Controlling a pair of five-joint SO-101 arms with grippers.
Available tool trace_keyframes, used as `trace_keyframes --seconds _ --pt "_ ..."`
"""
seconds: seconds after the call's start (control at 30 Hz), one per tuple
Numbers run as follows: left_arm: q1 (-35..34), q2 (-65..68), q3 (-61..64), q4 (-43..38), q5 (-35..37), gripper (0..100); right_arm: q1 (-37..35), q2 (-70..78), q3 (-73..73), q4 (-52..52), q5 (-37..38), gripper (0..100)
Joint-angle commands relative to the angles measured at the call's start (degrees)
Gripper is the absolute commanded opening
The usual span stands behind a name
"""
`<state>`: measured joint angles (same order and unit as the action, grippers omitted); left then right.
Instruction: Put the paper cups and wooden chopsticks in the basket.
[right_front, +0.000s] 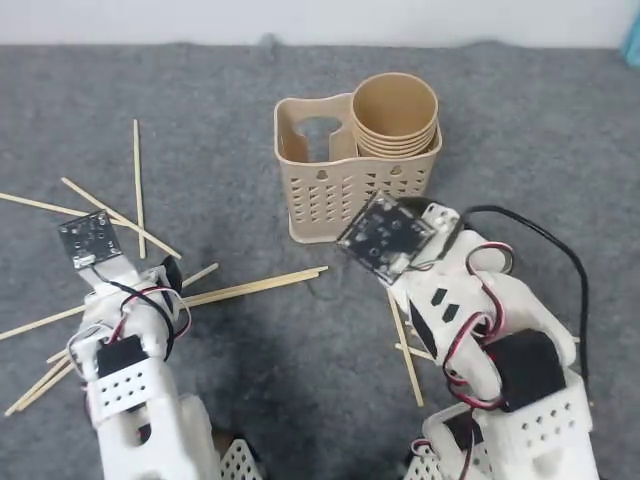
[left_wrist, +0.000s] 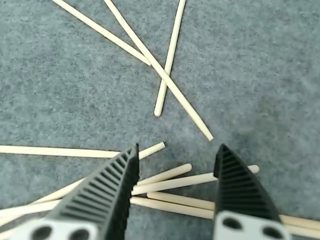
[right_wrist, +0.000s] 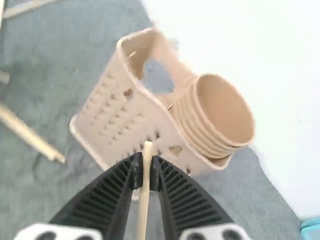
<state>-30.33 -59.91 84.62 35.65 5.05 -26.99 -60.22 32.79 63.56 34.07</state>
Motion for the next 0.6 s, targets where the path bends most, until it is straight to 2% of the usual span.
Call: trace_keyframes --seconds 0.0,0.1,0.3,0.57 --pt "0.00 -1.14 -0.13 -1.49 -0.70 23 -0.75 -1.36 -3.16 -3.47 -5.19 0.9" --pt "0.00 -1.14 -0.13 -1.49 -0.70 23 -0.92 -1.80 -3.52 -7.87 -11.69 0.9" --pt "0.00 -1.14 -0.13 -1.49 -0.70 23 -0.92 -1.19 -6.07 -19.38 -31.12 0.9" --pt "0.00 -1.14 -0.13 -1.49 -0.70 23 -3.65 0.92 -7.30 -40.57 -32.53 0.9"
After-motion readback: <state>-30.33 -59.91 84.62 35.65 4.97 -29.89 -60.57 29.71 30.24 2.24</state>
